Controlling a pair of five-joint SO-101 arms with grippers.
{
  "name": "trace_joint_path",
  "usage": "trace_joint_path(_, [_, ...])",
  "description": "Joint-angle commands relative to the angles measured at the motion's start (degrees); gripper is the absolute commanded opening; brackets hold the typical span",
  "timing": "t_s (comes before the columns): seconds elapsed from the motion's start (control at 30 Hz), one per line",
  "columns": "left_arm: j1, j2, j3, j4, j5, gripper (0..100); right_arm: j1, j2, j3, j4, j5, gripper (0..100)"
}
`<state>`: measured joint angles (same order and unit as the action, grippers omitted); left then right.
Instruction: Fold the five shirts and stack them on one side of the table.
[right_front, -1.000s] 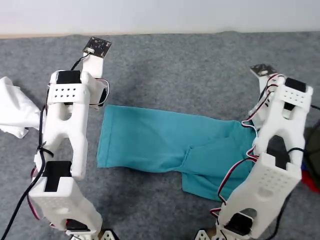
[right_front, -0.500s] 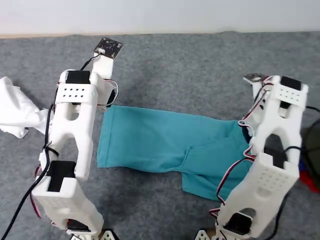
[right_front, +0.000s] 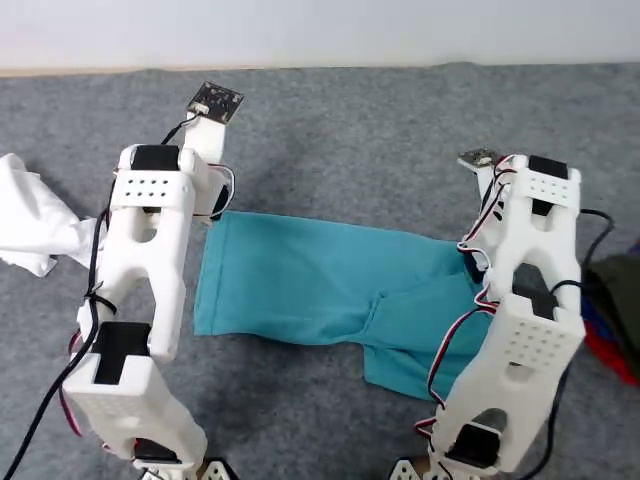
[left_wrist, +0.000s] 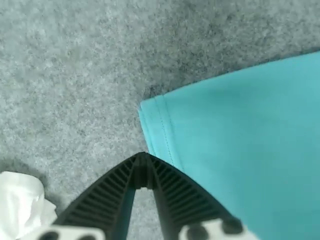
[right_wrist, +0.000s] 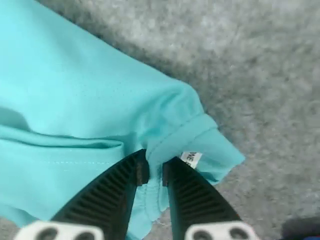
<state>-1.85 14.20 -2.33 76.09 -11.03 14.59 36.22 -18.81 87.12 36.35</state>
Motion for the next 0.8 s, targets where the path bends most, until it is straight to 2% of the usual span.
trace_joint_path(0.0, [-0.4, -4.0, 0.2, -1.0, -0.4, 0, -0.2, -0.8, -5.8, -0.7, 1.0, 3.9])
trace_joint_path(0.77, [-0.4, -4.0, 0.2, -0.8, -0.6, 0, 2.0, -0.4, -9.8, -3.1, 0.8, 2.6])
